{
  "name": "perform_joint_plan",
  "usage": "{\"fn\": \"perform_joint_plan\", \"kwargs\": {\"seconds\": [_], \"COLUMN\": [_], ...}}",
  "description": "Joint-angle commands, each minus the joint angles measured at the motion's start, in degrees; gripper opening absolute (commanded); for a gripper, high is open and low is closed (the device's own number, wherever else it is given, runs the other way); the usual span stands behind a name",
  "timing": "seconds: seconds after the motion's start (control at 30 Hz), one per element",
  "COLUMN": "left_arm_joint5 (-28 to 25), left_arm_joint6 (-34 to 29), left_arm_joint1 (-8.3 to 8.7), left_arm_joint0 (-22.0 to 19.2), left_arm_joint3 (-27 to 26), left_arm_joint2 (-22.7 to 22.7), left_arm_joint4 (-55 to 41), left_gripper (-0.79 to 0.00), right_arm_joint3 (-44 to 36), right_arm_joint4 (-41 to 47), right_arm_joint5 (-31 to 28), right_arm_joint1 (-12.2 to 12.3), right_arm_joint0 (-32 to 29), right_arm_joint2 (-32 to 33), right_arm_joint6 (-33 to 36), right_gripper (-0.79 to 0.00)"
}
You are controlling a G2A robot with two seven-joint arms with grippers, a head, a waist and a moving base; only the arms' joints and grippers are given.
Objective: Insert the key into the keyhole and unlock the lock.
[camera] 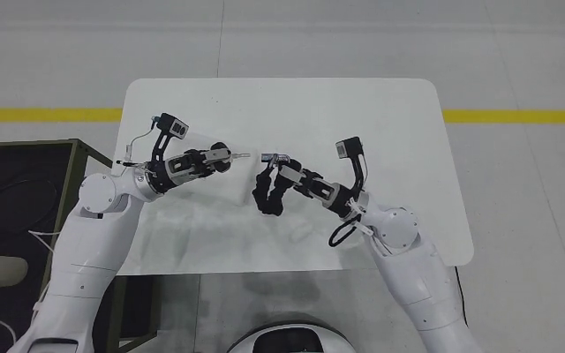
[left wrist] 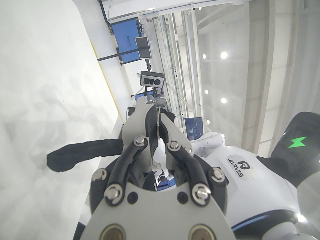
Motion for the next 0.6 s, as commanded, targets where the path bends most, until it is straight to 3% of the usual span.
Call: {"fn": "perform_joint_plan", "kwargs": {"seconds": [0.0, 0.57], "left_arm_joint5": [0.5, 4.1], "left_arm_joint6": [-0.1, -2.0], "left_arm_joint1": [-0.08, -0.95], "left_arm_joint0": [-0.1, -0.9], "left_arm_joint3": [0.1, 0.7], "left_arm_joint2": [0.4, 0.9], "left_arm_joint4": [1.5, 1.5], "left_gripper": [-0.785, -0.785], "right_arm_joint3": [-0.2, -1.5], "right_arm_joint4": [-0.6, -4.0], "right_arm_joint5": [0.1, 0.9], "right_arm_joint1": [0.0, 0.3], "right_arm_joint0": [0.0, -1.0], "right_arm_joint2": [-0.1, -0.1], "right_arm_joint6": [-0.1, 0.2], "right_gripper": [-0.785, -0.785]}}
